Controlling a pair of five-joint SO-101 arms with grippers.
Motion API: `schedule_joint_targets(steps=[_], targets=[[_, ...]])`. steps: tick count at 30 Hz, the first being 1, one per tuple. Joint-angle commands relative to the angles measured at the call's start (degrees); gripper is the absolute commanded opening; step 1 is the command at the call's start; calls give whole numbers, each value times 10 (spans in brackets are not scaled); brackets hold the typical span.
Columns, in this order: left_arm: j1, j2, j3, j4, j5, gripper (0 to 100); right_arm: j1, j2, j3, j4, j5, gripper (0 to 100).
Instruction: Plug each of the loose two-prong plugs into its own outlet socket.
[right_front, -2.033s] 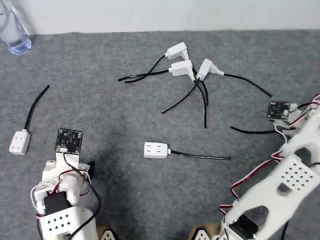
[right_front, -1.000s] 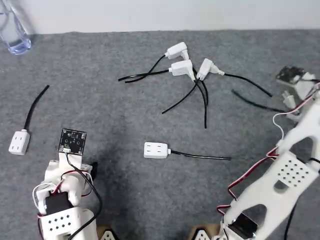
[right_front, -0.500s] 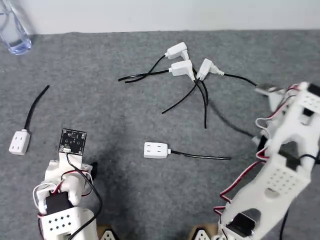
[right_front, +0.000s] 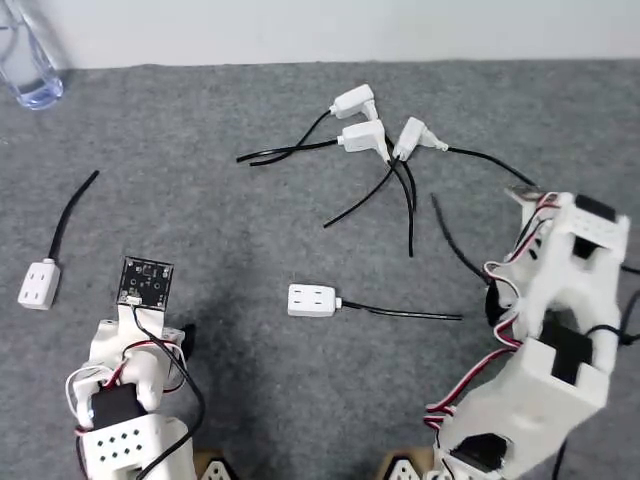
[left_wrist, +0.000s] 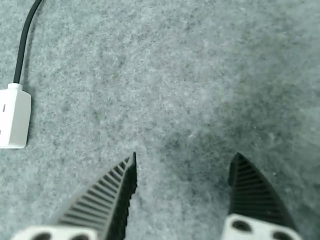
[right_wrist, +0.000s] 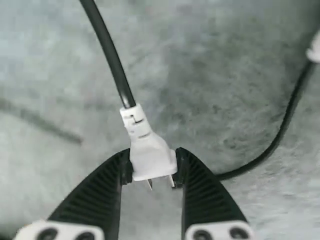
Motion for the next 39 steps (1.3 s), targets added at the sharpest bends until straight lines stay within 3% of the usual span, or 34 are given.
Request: schedule_joint_targets(steps=[1, 9, 18, 21, 27, 30, 34, 39], targets=[[5, -4, -5, -5, 5, 284, -19, 1, 11, -45, -142, 16], [5, -4, -4, -5, 5, 284, -87, 1, -43, -34, -483, 12], [5, -4, -4, -6, 5, 284, -75, 3, -91, -33, -555, 17], [5, -4, -4, -6, 5, 284, -106, 8, -104, -8, -513, 89], [5, -4, -4, -6, 5, 284, -173, 15, -124, 71, -485, 496], [5, -4, -4, -6, 5, 284, -175, 13, -130, 59, -469, 608], [5, -4, -4, -6, 5, 284, -174, 7, -164, 63, -310, 629], [5, -4, -4, -6, 5, 284, -163, 6, -168, 157, 58, 630]])
